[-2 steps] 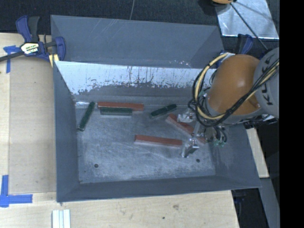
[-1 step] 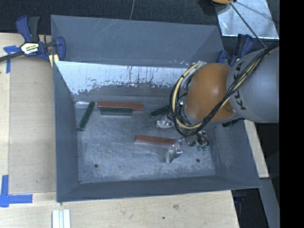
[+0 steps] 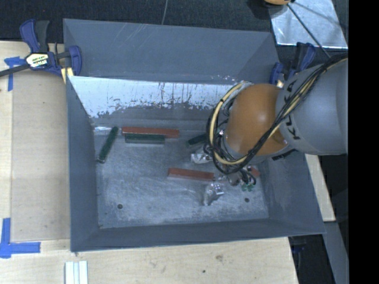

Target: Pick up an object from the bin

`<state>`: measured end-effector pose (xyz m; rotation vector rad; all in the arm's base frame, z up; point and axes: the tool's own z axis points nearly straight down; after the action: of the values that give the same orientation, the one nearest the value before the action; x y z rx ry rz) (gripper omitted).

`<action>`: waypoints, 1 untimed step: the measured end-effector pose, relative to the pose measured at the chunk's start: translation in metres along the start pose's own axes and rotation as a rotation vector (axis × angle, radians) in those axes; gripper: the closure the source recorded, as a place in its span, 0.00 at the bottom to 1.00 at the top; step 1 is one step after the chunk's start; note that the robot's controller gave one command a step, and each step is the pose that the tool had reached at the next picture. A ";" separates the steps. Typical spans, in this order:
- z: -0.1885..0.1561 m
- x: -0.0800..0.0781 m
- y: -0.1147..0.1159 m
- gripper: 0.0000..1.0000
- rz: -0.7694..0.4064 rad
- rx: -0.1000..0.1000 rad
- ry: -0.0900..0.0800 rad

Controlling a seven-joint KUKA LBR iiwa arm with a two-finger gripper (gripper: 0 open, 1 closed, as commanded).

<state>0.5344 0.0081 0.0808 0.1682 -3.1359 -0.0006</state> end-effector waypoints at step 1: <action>-0.010 0.011 -0.024 0.00 0.254 0.000 0.002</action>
Offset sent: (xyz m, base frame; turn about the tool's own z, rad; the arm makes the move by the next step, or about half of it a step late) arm -0.0019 -0.0250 -0.0108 0.1242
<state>0.5265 -0.0173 0.0907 -0.2308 -3.1296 -0.0003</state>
